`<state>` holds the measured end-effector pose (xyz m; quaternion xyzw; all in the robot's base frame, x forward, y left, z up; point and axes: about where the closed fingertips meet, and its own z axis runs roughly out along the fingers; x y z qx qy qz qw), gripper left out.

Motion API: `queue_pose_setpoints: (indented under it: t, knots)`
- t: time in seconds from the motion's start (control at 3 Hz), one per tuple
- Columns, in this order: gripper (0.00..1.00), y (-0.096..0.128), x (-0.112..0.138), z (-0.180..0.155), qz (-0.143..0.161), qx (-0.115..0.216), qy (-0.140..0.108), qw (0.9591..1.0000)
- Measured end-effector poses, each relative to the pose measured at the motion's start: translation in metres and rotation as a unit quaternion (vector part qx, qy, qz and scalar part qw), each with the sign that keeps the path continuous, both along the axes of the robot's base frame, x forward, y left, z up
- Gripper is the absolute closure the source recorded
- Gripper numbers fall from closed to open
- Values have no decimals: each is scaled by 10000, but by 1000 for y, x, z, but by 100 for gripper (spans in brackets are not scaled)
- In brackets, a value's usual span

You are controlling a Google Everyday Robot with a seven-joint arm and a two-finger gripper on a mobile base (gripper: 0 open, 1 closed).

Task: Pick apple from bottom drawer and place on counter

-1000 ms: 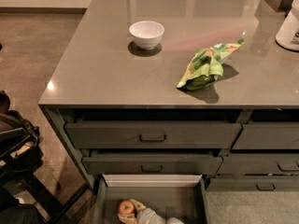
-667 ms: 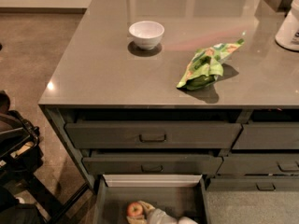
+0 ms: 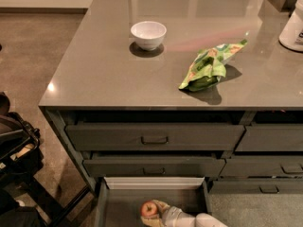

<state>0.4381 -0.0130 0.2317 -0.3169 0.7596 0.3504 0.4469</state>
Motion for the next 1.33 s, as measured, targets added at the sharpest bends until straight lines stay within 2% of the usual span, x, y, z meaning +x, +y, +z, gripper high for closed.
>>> queue_pose_setpoints:
  t: [0.33,0.67,1.0,1.33]
  knots:
    - [100,0,0,0,1,4,4,10000]
    - [100,-10,-3,26,144,-21,-64,9999]
    - [100,-34,-16,101,352,-21,-340,9988]
    - [100,-73,-20,188,484,-90,-799,9956]
